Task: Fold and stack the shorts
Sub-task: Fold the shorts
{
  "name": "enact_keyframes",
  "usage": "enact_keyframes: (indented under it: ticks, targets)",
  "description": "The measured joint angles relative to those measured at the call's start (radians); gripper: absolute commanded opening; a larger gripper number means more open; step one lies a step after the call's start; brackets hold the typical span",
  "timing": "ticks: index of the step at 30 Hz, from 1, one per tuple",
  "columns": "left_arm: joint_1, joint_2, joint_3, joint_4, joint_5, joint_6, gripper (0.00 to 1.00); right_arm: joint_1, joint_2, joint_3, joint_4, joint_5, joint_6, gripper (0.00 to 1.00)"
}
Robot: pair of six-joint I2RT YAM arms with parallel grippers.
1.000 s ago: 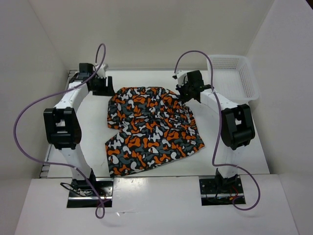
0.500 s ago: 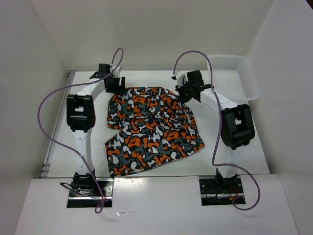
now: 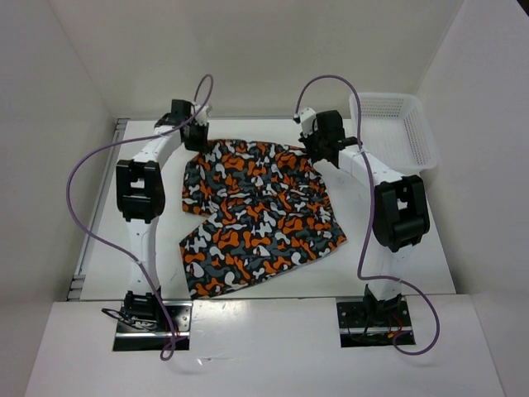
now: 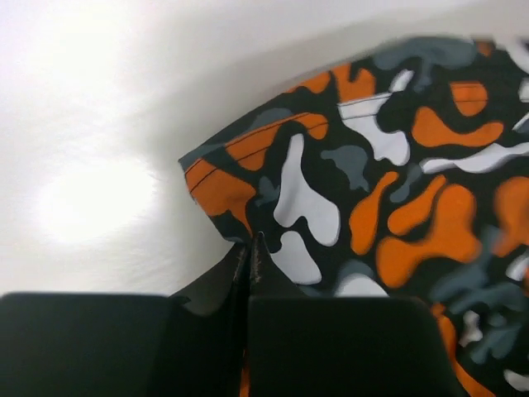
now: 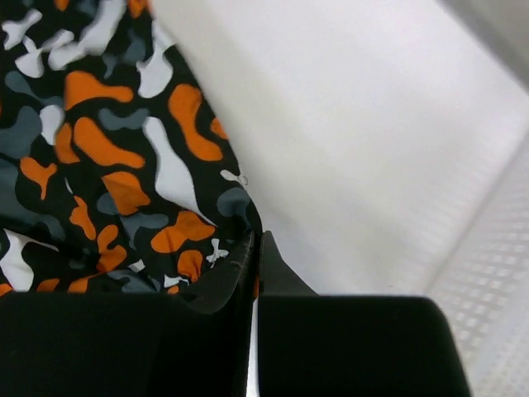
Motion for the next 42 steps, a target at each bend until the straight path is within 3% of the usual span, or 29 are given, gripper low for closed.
enact_keyframes:
  ticks: [4, 7, 14, 19, 23, 24, 26, 29, 36, 42]
  targets:
    - [0.031, -0.040, 0.125, 0.014, -0.056, 0.000, 0.00, 0.000, 0.000, 0.026, 0.054, 0.069, -0.003, 0.00]
    - [0.038, -0.179, 0.076, 0.050, -0.078, -0.002, 0.00, 0.002, -0.003, 0.027, 0.086, 0.085, -0.013, 0.00]
    - [-0.070, -0.671, -0.414, 0.114, -0.147, 0.001, 0.00, 0.008, -0.099, -0.002, 0.042, 0.053, -0.075, 0.00]
    - [-0.147, -0.890, -0.722, 0.054, -0.178, 0.001, 0.00, 0.008, -0.235, -0.056, -0.093, -0.060, -0.172, 0.00]
    - [-0.144, -1.003, -0.834, -0.040, -0.208, 0.001, 0.01, 0.008, -0.303, -0.097, -0.219, -0.138, -0.278, 0.00]
    - [-0.143, -1.035, -0.849, -0.057, -0.208, 0.001, 0.04, 0.008, -0.311, -0.109, -0.246, -0.152, -0.303, 0.00]
    - [-0.146, -1.109, -0.877, -0.096, -0.200, 0.003, 0.23, 0.010, -0.320, -0.143, -0.305, -0.175, -0.351, 0.00]
    - [-0.166, -1.208, -0.925, -0.163, -0.169, 0.005, 0.64, 0.025, -0.332, -0.237, -0.341, -0.176, -0.405, 0.00]
    - [-0.176, -1.192, -1.008, -0.347, -0.069, 0.002, 0.70, 0.148, -0.340, -0.441, -0.370, -0.147, -0.460, 0.00]
    - [-0.104, -1.158, -1.012, -0.317, -0.055, 0.001, 0.69, 0.153, -0.367, -0.446, -0.364, -0.123, -0.471, 0.00]
